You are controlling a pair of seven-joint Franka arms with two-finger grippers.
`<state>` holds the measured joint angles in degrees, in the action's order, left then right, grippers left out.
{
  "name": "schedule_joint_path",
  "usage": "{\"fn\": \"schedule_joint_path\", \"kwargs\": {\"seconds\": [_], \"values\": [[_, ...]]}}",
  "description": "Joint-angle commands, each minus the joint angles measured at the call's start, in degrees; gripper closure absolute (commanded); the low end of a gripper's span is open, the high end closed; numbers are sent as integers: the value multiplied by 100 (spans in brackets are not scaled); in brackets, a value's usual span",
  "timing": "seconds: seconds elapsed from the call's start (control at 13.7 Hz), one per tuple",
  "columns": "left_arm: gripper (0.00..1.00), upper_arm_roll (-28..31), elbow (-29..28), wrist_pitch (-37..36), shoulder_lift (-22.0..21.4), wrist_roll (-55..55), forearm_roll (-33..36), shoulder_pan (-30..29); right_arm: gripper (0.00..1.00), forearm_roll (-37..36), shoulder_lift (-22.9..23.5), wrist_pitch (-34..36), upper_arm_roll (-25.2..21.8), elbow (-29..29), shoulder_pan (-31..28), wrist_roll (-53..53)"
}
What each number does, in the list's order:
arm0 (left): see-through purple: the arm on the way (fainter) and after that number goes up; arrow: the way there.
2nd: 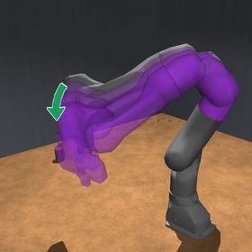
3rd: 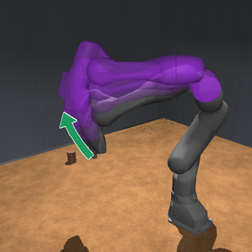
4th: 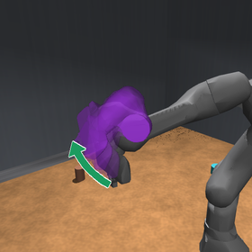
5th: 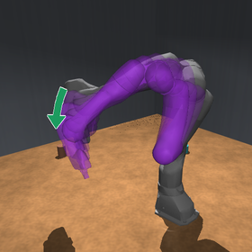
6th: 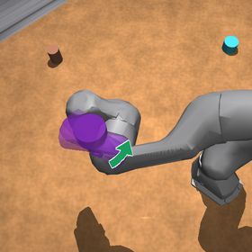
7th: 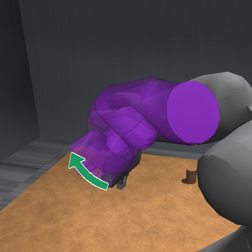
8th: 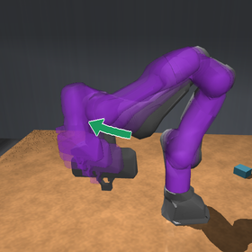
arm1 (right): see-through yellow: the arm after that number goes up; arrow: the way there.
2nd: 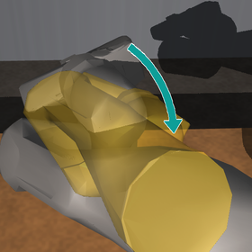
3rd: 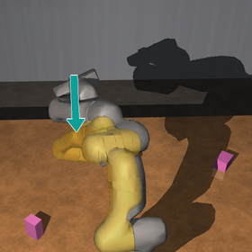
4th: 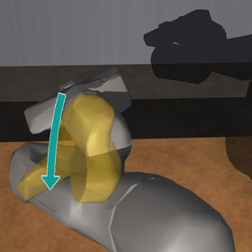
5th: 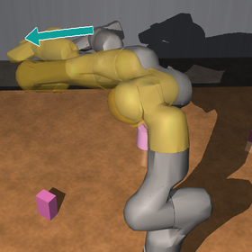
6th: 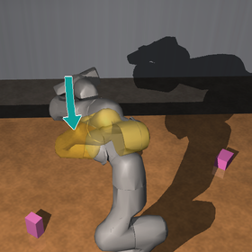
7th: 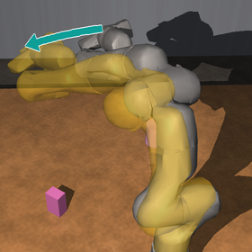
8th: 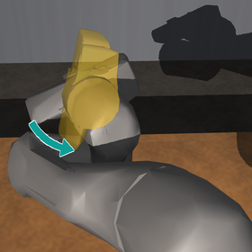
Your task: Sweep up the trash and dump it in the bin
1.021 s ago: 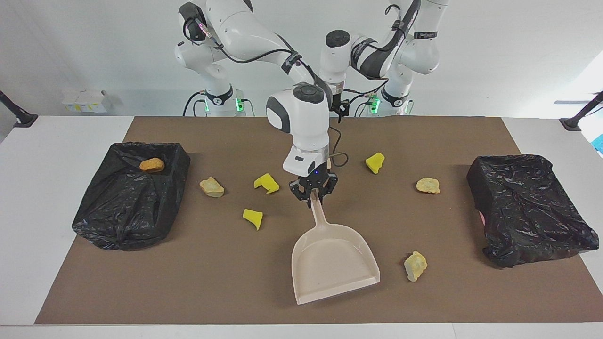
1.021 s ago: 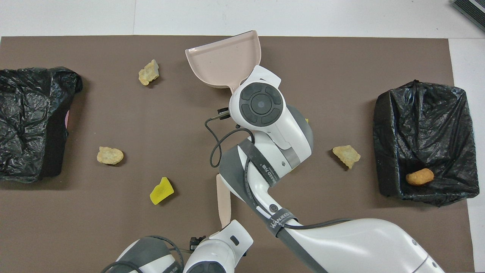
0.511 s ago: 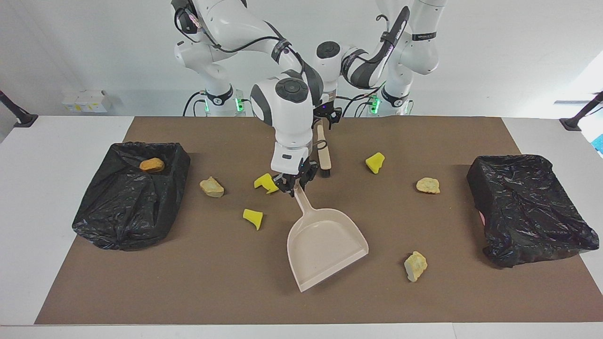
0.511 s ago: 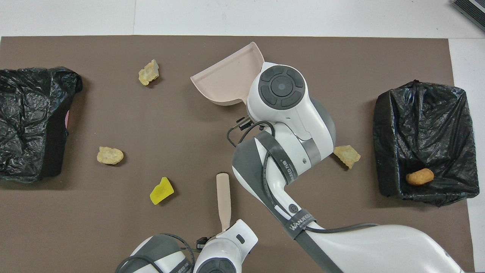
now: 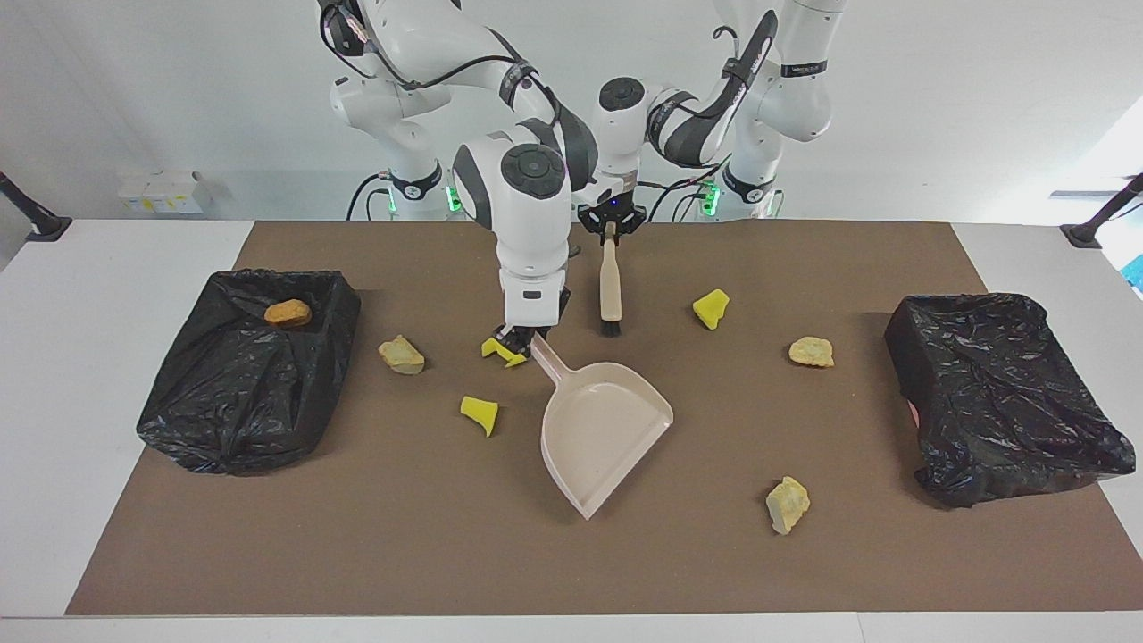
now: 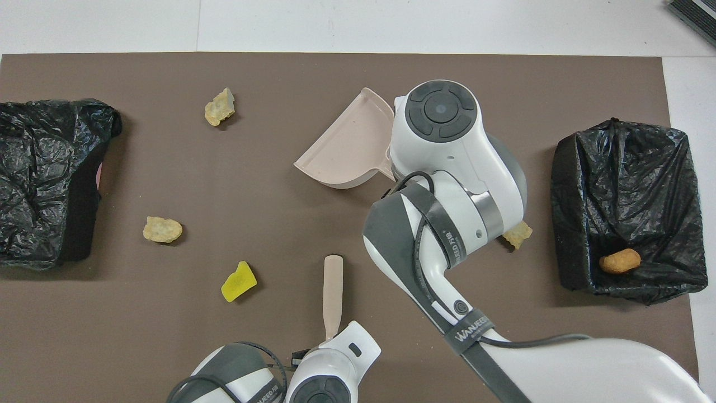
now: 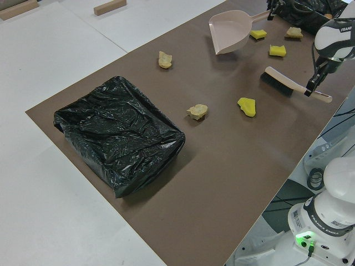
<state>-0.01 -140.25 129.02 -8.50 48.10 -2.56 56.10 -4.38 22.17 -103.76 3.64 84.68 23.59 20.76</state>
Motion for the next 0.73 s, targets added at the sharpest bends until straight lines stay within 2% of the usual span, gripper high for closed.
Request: {"fn": "schedule_joint_path", "kwargs": {"seconds": [0.0, 0.29, 0.66], "values": [[100, 98, 199, -543, -125, -20, -25, -3, 100, 122, -248, 58, 84, 285, -179, 717], [100, 107, 243, -930, -372, -20, 124, -625, 100, 113, -266, 57, 93, 294, -162, 1491], [100, 107, 270, -1308, -520, -29, 844, -1364, 100, 113, -283, 207, 84, 355, -232, 2326]]}}
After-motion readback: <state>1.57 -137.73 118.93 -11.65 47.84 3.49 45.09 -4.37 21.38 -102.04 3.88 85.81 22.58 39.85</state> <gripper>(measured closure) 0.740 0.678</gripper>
